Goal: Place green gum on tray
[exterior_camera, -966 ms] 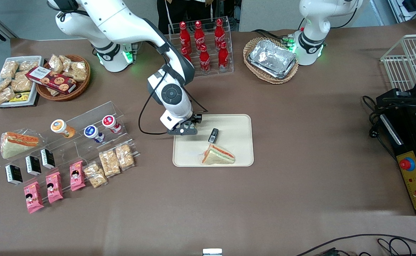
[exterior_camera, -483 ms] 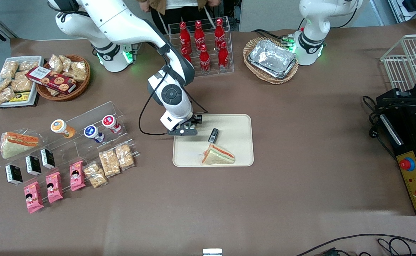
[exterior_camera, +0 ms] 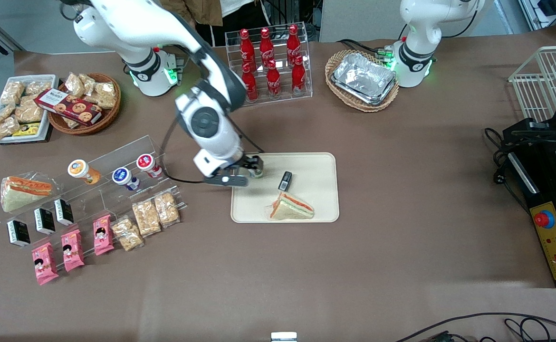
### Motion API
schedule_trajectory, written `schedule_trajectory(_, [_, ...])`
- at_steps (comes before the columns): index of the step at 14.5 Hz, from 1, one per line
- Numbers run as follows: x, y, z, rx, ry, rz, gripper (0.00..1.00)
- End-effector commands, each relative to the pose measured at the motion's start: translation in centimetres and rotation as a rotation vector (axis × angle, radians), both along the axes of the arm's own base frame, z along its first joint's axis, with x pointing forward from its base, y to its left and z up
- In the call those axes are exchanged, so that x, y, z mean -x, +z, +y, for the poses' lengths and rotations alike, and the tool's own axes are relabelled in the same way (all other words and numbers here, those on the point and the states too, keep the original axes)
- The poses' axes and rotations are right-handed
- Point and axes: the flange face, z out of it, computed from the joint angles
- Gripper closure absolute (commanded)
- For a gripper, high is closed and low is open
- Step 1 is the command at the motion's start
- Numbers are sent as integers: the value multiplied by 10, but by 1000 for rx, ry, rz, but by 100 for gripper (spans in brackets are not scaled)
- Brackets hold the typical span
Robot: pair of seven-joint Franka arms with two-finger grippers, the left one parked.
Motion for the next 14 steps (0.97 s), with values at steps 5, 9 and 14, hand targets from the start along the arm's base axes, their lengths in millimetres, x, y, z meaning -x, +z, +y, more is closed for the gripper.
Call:
schedule_trajectory(5, [-16,146,-142,20,-71,46,0])
schedule_trajectory(9, [-36,202,-211,38,-104,69,0])
schedule_trajectory(14, [-52,233,-261,56,-80,27,0])
